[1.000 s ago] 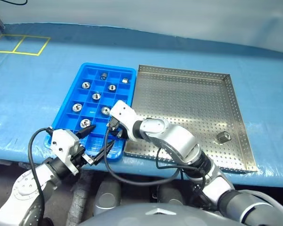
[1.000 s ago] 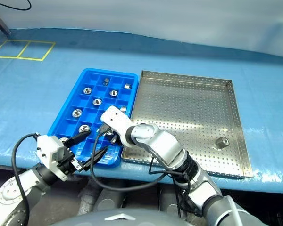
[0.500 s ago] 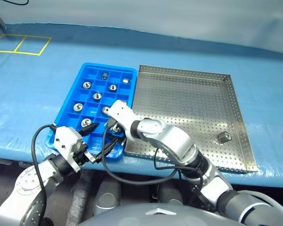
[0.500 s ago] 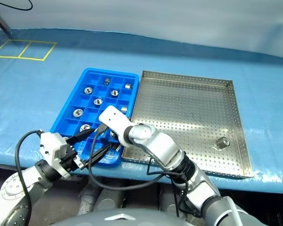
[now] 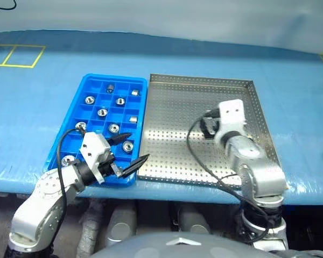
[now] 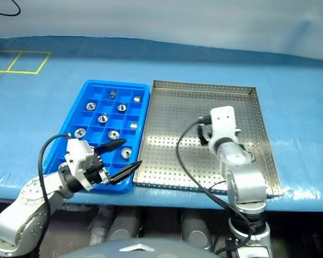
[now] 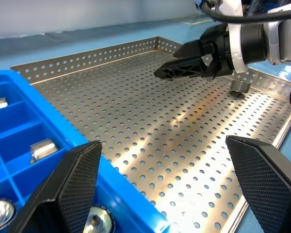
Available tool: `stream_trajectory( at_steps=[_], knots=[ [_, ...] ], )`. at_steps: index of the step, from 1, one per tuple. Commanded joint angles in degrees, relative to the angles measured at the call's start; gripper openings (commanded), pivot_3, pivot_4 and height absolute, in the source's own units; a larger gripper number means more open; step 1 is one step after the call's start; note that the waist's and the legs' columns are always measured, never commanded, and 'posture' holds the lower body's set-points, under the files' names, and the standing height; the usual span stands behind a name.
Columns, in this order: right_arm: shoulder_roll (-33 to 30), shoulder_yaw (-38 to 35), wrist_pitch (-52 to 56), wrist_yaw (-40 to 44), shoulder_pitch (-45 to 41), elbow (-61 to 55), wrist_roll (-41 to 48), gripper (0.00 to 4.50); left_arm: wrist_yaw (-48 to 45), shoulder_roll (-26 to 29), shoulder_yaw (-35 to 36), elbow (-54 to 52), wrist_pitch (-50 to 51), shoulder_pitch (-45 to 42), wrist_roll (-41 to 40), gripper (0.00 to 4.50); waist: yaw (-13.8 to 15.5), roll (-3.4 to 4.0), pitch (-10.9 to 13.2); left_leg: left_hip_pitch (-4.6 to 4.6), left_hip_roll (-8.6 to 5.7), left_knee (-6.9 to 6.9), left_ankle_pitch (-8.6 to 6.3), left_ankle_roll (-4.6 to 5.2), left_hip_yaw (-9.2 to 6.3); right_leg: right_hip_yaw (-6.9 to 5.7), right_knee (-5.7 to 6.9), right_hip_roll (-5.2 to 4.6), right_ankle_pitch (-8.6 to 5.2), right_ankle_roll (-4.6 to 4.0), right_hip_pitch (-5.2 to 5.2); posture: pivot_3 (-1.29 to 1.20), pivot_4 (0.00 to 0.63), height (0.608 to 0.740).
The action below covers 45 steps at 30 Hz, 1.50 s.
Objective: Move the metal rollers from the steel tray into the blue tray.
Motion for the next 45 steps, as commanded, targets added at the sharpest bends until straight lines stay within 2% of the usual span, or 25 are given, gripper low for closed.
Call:
stream_trajectory(
  at_steps=[1,8,13,28,32,37,42,45],
  knots=[
    [2.3,-6.0,2.2,-2.5,1.7,-3.9,-1.3,4.28,-1.9,0.8,-2.4,0.8,0.3,-3.5,-0.5,4.5,-1.0,0.0,0.0,0.01,0.01,0.02,0.0,0.0,0.0,0.01,0.0,0.02,0.0,0.0,0.01,0.01,0.15,0.74],
    [6.3,-12.1,3.3,-3.8,4.4,-5.2,-1.4,4.28,-3.4,0.4,-8.3,4.9,0.8,-11.1,1.6,4.5,-3.2,0.02,0.0,0.09,0.03,0.09,0.0,0.01,0.06,0.12,0.13,0.08,0.17,0.29,0.04,-0.04,0.15,0.74],
    [8.1,-14.4,2.2,-3.8,6.2,-4.3,-1.2,4.28,-4.3,0.1,-11.5,6.3,0.8,-13.2,2.3,4.5,-4.2,0.02,0.0,0.08,-0.01,0.07,0.0,0.01,0.08,0.22,0.12,0.07,0.2,0.35,0.03,-0.06,0.15,0.74],
    [11.7,-20.3,-0.5,-3.0,2.4,3.8,3.2,4.28,-4.8,-0.6,-12.2,6.4,1.0,-13.1,1.8,4.5,-4.9,0.02,0.0,0.09,-0.01,0.1,0.01,0.01,0.14,0.33,0.14,0.1,0.25,0.44,0.03,-0.05,0.15,0.74],
    [11.5,-20.5,-1.1,-3.4,1.8,4.9,3.5,3.43,-4.6,-0.7,-12.1,6.2,1.0,-12.8,2.1,4.5,-4.8,0.03,0.0,0.09,-0.01,0.1,0.0,0.01,0.12,0.33,0.14,0.1,0.25,0.44,0.03,-0.04,0.15,0.74],
    [10.5,-19.6,-0.7,-3.3,1.5,4.6,3.5,1.82,-4.2,-0.9,-12.1,6.0,1.0,-12.5,2.0,4.5,-4.7,0.03,0.0,0.09,-0.02,0.1,0.0,0.02,0.13,0.34,0.14,0.09,0.26,0.45,0.03,-0.04,0.15,0.74],
    [5.9,-13.5,1.1,-0.8,0.9,2.4,3.6,1.82,-4.1,-0.7,-11.6,5.7,0.8,-11.9,1.7,4.5,-4.8,0.05,0.0,0.1,-0.02,0.1,0.01,0.02,0.18,0.41,0.14,0.1,0.27,0.46,0.02,-0.03,0.15,0.74],
    [1.7,-6.0,0.2,6.1,-2.4,-0.1,7.6,1.82,-3.2,-0.8,-10.1,5.2,0.2,-10.6,1.5,4.5,-5.1,0.1,0.0,0.12,-0.01,0.09,0.01,0.02,0.23,0.46,0.15,0.12,0.27,0.47,-0.01,0.0,0.15,0.74]
  ],
)
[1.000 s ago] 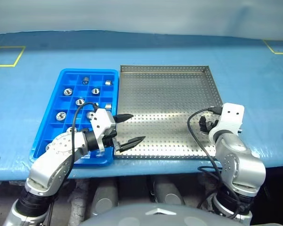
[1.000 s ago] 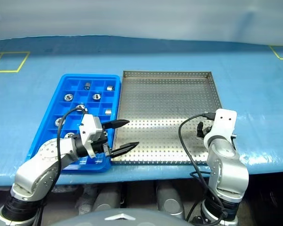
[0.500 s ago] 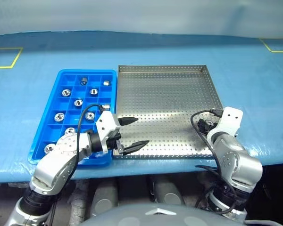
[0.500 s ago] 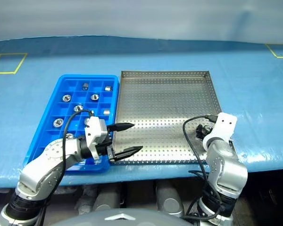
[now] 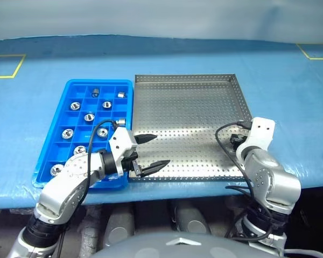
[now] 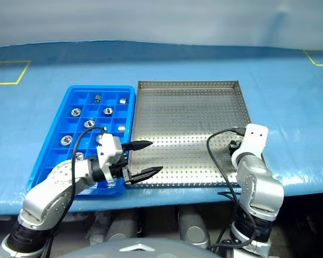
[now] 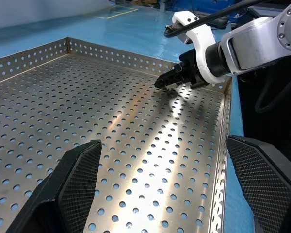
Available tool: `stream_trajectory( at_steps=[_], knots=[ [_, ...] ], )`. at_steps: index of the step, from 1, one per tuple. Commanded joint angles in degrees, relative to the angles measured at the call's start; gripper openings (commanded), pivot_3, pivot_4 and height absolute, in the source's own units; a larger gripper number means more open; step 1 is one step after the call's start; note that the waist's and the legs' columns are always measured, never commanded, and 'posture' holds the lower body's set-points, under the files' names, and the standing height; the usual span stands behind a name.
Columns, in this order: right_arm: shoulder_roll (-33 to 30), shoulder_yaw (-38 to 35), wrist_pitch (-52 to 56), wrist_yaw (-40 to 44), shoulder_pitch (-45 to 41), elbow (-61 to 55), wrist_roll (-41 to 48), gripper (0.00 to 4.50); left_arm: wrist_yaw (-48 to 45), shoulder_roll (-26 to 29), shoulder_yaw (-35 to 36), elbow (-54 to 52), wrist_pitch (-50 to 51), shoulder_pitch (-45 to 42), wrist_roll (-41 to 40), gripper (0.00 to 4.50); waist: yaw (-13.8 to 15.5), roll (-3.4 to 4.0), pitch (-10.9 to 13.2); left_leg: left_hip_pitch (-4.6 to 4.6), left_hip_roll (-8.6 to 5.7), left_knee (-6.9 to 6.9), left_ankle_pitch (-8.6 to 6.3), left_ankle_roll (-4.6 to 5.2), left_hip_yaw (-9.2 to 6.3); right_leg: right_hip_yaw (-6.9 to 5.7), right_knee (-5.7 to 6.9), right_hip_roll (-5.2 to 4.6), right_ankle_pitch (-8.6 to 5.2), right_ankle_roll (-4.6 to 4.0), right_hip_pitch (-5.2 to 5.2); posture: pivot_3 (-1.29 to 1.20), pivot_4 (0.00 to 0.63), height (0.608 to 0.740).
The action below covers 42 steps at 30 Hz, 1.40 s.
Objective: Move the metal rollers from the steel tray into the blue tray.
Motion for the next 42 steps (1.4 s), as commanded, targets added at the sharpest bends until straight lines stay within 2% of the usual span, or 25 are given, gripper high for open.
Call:
stream_trajectory(
  at_steps=[1,6,12,23,33,42],
  knots=[
    [-2.8,7.0,-1.4,6.8,-4.8,-5.3,4.7,1.82,0.7,-0.1,2.5,-1.8,-1.1,1.3,-0.7,4.5,-0.2,0.03,0.0,0.03,0.02,0.01,0.0,0.0,0.03,0.02,0.03,0.01,0.0,0.0,0.0,0.0,0.15,0.74],
    [-3.3,15.8,-3.1,9.9,-14.5,-1.0,5.7,1.82,2.3,0.5,9.2,-4.8,-3.3,7.9,-1.2,4.5,0.4,0.01,0.0,0.07,0.06,-0.01,0.01,0.01,-0.06,-0.02,0.07,0.1,0.0,-0.01,0.02,0.07,0.15,0.74],
    [1.4,25.1,-6.5,13.4,-22.3,6.8,7.6,1.82,3.2,0.7,17.9,-8.8,-6.4,18.8,-1.3,4.5,2.7,-0.03,0.0,-0.06,0.0,-0.07,-0.03,0.05,-0.1,-0.1,-0.06,-0.03,-0.01,-0.04,0.0,0.16,0.15,0.74],
    [8.0,39.1,-9.0,20.9,-25.4,12.1,11.0,1.82,0.0,1.2,30.2,-15.3,-9.9,37.8,-4.0,4.5,6.3,-0.14,0.1,-0.06,0.06,-0.08,-0.04,0.04,-0.24,-0.48,-0.07,-0.14,-0.31,-0.51,0.01,0.28,0.15,0.74],
    [8.6,49.0,-10.9,26.5,-23.4,16.5,11.5,1.82,-1.6,-1.3,32.4,-16.4,-14.9,48.9,-1.5,4.5,7.5,-0.2,0.1,-0.05,0.09,-0.07,-0.04,0.03,-0.23,-0.53,-0.08,-0.14,-0.38,-0.59,0.0,0.34,0.15,0.74],
    [10.4,53.0,-12.9,27.5,-23.1,20.9,10.6,1.82,-1.0,-3.0,32.5,-14.8,-16.9,49.9,-0.8,4.5,8.5,-0.23,0.1,-0.15,0.11,-0.07,-0.05,0.01,-0.24,-0.56,-0.07,-0.14,-0.39,-0.63,-0.13,0.35,0.15,0.74]
  ],
)
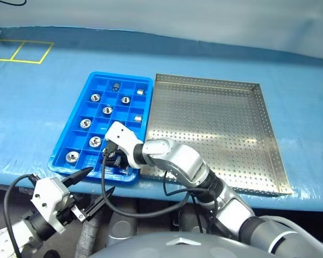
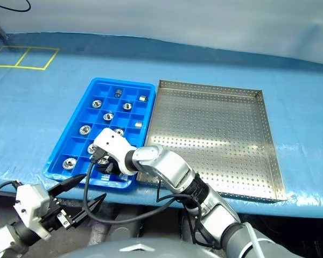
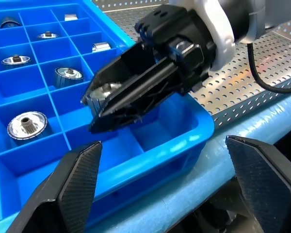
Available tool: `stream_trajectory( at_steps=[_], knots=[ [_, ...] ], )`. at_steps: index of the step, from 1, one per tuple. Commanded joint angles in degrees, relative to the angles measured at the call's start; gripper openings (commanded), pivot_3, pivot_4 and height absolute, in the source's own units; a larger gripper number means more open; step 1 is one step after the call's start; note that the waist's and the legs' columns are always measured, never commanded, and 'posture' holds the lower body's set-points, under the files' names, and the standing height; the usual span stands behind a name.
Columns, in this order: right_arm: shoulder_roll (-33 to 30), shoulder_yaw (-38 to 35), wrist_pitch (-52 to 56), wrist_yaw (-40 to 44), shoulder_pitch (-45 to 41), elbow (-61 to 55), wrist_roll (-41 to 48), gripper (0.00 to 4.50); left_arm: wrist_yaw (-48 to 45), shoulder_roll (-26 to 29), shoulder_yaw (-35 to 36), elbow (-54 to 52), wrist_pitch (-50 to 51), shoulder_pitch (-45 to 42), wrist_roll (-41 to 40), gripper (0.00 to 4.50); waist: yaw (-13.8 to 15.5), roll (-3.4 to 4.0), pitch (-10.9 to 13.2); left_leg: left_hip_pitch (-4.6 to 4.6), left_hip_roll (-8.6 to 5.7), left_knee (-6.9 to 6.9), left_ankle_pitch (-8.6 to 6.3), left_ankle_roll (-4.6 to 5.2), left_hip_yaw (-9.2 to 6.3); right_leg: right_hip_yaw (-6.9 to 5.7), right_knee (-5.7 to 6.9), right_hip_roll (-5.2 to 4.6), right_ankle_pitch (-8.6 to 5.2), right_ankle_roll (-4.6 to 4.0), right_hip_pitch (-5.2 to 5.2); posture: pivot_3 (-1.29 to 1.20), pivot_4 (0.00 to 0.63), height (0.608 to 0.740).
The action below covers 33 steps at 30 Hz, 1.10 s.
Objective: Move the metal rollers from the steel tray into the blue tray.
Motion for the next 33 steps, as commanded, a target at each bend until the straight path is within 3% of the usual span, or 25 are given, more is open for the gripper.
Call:
stream_trajectory(
  at_steps=[1,11,13,17,23,29,33],
  knots=[
    [1.7,1.1,-1.8,0.9,0.0,-0.2,0.2,1.82,0.2,-0.4,0.6,-0.5,-1.4,0.1,0.3,4.5,0.2,-0.01,0.0,-0.01,0.0,0.0,0.0,0.0,0.0,0.0,0.0,0.0,0.0,0.0,-0.01,0.35,0.15,0.74],
    [2.2,3.1,-4.3,1.1,1.5,2.4,-1.5,1.82,-1.0,-0.3,0.7,-0.7,-2.2,0.5,-0.3,4.5,0.4,-0.15,-0.1,-0.37,0.03,-0.03,0.02,-0.03,0.06,0.0,0.08,-0.01,0.11,-0.21,-0.54,0.32,0.15,0.74],
    [2.2,2.5,-4.5,1.1,1.7,3.0,-1.8,2.56,-1.2,-0.2,0.8,-0.5,-2.4,0.5,-0.4,4.5,0.4,-0.14,-0.1,-0.43,0.05,-0.05,0.03,-0.05,0.05,-0.02,0.09,0.0,0.15,-0.33,-0.58,0.32,0.15,0.74],
    [2.4,1.4,-4.1,0.6,1.8,3.3,-2.1,3.51,-2.2,0.0,0.9,0.0,-2.9,0.5,-0.6,4.5,0.3,-0.14,-0.1,-0.46,0.1,-0.05,0.04,-0.06,0.05,-0.05,0.1,0.03,0.13,-0.36,-0.63,0.3,0.15,0.74],
    [1.0,-3.5,-5.6,0.4,2.7,-2.4,-1.0,3.51,-3.7,0.5,0.4,-0.1,-4.0,-1.8,-1.8,4.5,0.5,-0.13,-0.1,-0.55,0.24,-0.03,0.06,-0.1,0.0,-0.18,0.1,0.09,0.06,-0.33,-0.69,0.27,0.15,0.74],
    [-2.7,-14.1,-11.0,-6.8,7.1,-11.8,-4.2,3.51,-3.6,0.9,-4.6,2.5,-2.6,-12.4,-3.2,4.5,0.2,-0.16,-0.1,-0.76,0.06,0.14,0.12,-0.17,-0.05,-0.18,0.05,0.02,0.14,-0.14,-0.74,0.19,0.15,0.74],
    [-6.5,-17.9,-14.4,-9.4,12.0,-16.6,-6.2,3.51,-3.5,0.0,-6.5,3.6,-1.8,-20.5,-8.4,4.5,-1.0,-0.2,-0.1,-0.74,0.04,0.11,0.12,-0.17,0.03,-0.11,0.01,0.0,0.2,-0.06,-0.7,0.13,0.15,0.74]
  ],
)
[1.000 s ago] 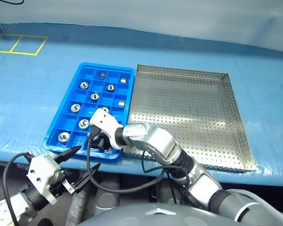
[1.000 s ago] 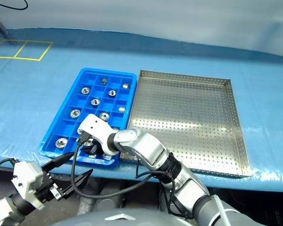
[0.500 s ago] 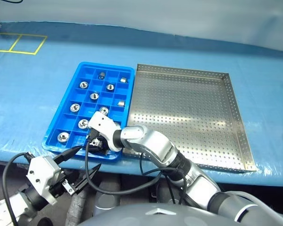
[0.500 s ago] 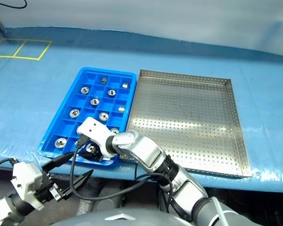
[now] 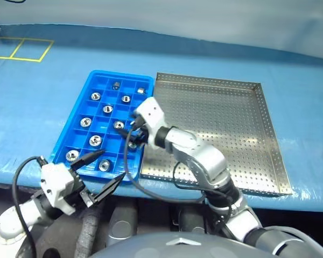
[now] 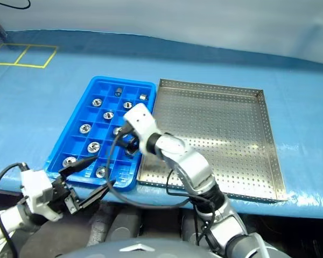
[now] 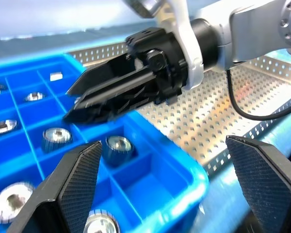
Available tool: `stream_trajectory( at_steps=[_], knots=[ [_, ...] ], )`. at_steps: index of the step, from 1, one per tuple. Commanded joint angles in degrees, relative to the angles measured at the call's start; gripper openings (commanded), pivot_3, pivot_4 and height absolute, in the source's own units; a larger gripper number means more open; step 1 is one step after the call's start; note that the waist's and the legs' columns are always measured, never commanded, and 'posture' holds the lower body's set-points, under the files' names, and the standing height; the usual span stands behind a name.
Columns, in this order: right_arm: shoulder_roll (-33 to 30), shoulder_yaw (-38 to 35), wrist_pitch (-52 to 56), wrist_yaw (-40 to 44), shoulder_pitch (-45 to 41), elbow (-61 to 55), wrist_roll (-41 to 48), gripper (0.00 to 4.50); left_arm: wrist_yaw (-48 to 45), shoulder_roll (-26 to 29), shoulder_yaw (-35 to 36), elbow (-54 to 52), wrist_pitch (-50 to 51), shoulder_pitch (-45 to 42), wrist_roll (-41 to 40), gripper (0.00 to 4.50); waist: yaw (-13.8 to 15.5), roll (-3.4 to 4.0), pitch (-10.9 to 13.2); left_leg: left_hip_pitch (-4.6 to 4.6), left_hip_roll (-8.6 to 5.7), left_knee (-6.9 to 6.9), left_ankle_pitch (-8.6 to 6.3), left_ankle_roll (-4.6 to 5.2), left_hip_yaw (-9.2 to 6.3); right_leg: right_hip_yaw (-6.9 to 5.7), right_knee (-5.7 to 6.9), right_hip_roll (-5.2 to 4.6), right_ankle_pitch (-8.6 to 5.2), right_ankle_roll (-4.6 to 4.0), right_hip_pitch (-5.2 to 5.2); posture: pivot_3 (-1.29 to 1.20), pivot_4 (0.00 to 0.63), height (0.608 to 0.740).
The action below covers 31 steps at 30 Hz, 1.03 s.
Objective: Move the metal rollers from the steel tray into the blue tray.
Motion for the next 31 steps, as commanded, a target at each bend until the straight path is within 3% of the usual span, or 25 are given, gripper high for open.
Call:
stream_trajectory(
  at_steps=[1,4,7,11,16,23,26,28,31],
  knots=[
    [-2.2,-3.1,-3.9,-1.8,4.1,-6.2,-1.4,3.51,1.3,-0.8,-2.2,0.4,1.5,-7.9,-6.5,4.5,-0.4,0.04,0.0,0.0,0.0,-0.02,0.0,0.0,-0.01,0.0,-0.01,0.0,0.02,0.02,0.01,0.12,0.15,0.74],
    [-5.9,-4.9,-4.7,-1.2,8.9,-10.3,-1.3,3.51,3.8,-2.8,-4.6,3.9,3.5,-18.6,-10.3,4.5,-0.9,0.05,0.0,0.0,-0.03,0.01,0.0,0.0,-0.14,-0.01,0.07,0.07,0.19,0.31,0.06,0.09,0.15,0.74],
    [-8.7,-6.2,-6.4,-1.2,12.6,-13.4,-1.8,3.51,8.2,-5.0,-7.0,7.2,4.9,-25.9,-8.6,4.5,-2.3,0.04,0.0,0.15,-0.03,0.05,0.0,0.01,-0.1,0.05,0.09,0.09,0.25,0.42,0.19,0.07,0.15,0.74],
    [-12.1,-9.5,-9.6,-1.2,18.6,-17.7,-1.7,3.51,14.4,-6.5,-13.2,13.7,6.6,-34.5,0.7,4.5,-3.5,0.03,0.0,0.29,-0.08,0.09,0.01,0.03,-0.1,0.14,0.09,0.11,0.29,0.5,0.36,0.01,0.15,0.74],
    [-15.9,-11.4,-12.6,-0.8,25.1,-21.1,-2.3,3.51,16.3,-6.4,-19.8,17.4,6.7,-37.1,8.9,4.5,-5.0,0.03,0.0,0.8,-0.11,0.04,-0.03,0.08,-0.03,0.26,-0.01,0.11,0.26,0.56,0.88,-0.01,0.15,0.74],
    [-17.6,-10.4,-12.3,-0.3,30.3,-22.2,-2.2,3.51,14.2,-4.0,-22.4,17.2,7.5,-35.5,11.6,4.5,-5.5,0.03,0.0,0.88,-0.07,0.03,-0.02,0.07,-0.04,0.27,0.08,0.15,0.23,0.54,0.88,-0.02,0.15,0.74],
    [-17.9,-9.8,-12.4,0.4,31.2,-22.3,-2.1,2.9,13.6,-3.0,-22.5,16.7,8.0,-34.2,12.3,4.32,-5.5,0.03,0.0,0.87,-0.08,0.09,-0.02,0.07,-0.02,0.29,0.07,0.12,0.23,0.54,0.91,-0.01,0.15,0.74],
    [-17.8,-9.4,-12.4,0.6,31.4,-22.2,-2.1,2.27,13.4,-2.2,-22.5,16.7,7.9,-33.2,13.4,3.88,-5.4,0.03,0.0,0.88,-0.09,0.09,-0.02,0.07,0.02,0.33,0.06,0.11,0.2,0.49,0.91,-0.01,0.15,0.74],
    [-17.7,-8.8,-12.2,0.5,31.3,-21.7,-2.5,1.28,14.2,-2.0,-21.8,16.8,7.7,-32.1,14.3,2.89,-5.2,0.03,0.0,0.88,-0.09,0.1,-0.02,0.07,0.01,0.33,0.06,0.11,0.16,0.42,0.91,0.01,0.15,0.74]
  ],
)
